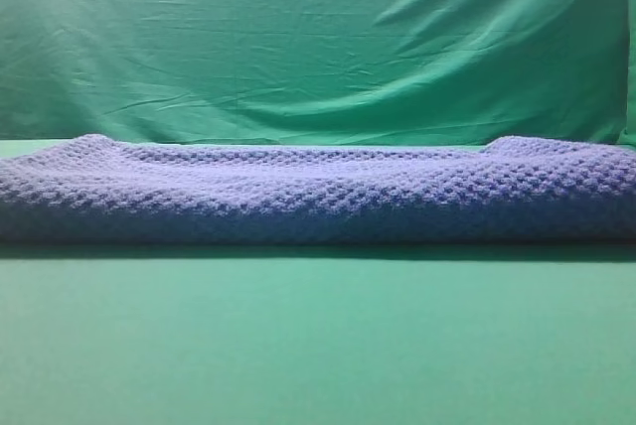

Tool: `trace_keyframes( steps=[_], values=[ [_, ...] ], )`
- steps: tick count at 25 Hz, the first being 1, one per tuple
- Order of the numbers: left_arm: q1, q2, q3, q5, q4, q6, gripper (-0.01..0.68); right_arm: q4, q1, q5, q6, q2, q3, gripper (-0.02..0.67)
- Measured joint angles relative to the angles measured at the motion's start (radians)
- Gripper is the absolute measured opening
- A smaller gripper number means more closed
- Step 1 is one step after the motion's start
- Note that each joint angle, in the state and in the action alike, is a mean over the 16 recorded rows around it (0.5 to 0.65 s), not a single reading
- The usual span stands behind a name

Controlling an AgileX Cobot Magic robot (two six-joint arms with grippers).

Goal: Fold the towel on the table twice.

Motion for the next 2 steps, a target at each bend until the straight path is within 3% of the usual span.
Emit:
trace_keyframes(
  steps=[2],
  values=[
    [0.000,0.000,0.000,0.000,0.000,0.000,0.000,0.000,0.000,0.000,0.000,0.000,0.000,0.000]
  ],
)
